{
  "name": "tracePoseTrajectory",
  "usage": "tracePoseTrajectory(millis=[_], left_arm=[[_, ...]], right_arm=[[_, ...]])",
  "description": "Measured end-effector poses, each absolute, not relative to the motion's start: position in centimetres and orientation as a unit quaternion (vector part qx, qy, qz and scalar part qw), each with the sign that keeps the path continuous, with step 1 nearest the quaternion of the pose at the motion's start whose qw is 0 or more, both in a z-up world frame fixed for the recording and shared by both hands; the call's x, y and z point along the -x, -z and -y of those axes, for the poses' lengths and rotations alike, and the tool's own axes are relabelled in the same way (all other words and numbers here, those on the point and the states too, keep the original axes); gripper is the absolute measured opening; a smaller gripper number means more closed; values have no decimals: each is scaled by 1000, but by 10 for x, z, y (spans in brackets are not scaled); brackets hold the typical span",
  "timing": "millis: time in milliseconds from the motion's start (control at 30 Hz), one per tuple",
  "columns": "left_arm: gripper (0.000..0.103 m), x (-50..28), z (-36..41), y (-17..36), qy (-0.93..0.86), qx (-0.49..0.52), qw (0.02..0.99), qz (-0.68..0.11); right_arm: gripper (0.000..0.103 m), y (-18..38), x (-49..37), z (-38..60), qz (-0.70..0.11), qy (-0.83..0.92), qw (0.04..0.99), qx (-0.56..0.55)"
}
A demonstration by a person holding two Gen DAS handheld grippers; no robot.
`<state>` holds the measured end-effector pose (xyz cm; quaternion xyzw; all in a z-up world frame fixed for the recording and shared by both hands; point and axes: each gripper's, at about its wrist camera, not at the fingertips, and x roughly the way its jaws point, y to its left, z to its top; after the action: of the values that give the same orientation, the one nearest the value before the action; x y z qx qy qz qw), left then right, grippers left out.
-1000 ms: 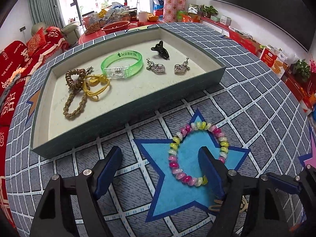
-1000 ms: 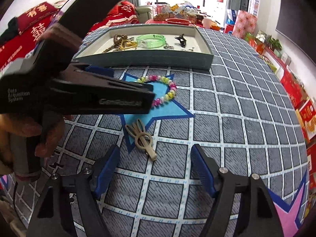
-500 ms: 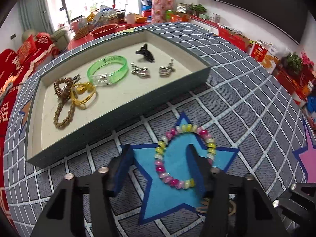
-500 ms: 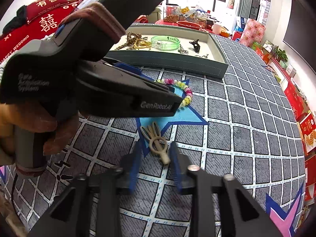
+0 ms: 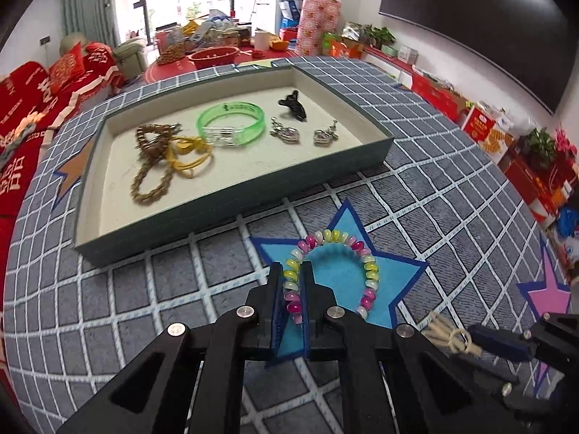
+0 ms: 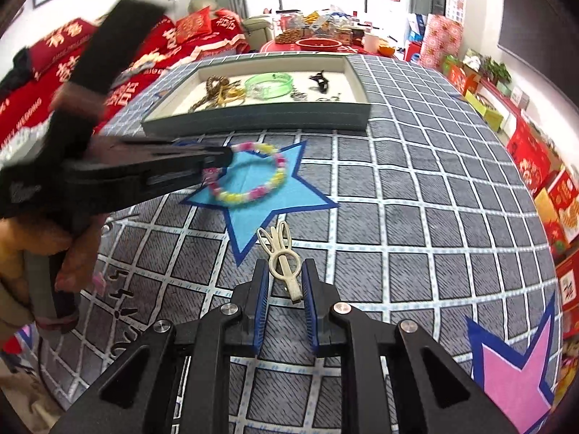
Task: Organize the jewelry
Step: 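Grasp the pastel beaded bracelet with left tool while right tool grasps the beige claw clip, then carry the beaded bracelet and claw clip over the tray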
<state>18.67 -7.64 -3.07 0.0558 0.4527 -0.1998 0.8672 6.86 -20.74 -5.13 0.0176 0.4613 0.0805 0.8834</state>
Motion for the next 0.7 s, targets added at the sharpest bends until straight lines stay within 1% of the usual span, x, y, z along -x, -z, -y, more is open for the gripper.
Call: tracePoseTrajectory(millis=[333,700], left_arm=[[22,-166,36,6,180,-2,886,-427],[22,-170,10,-19,148,8,906,-396]], right_arm=[[20,35,-75,223,-454,-78,885,-67],[20,10,-97,228,-436,-74,893,-89]])
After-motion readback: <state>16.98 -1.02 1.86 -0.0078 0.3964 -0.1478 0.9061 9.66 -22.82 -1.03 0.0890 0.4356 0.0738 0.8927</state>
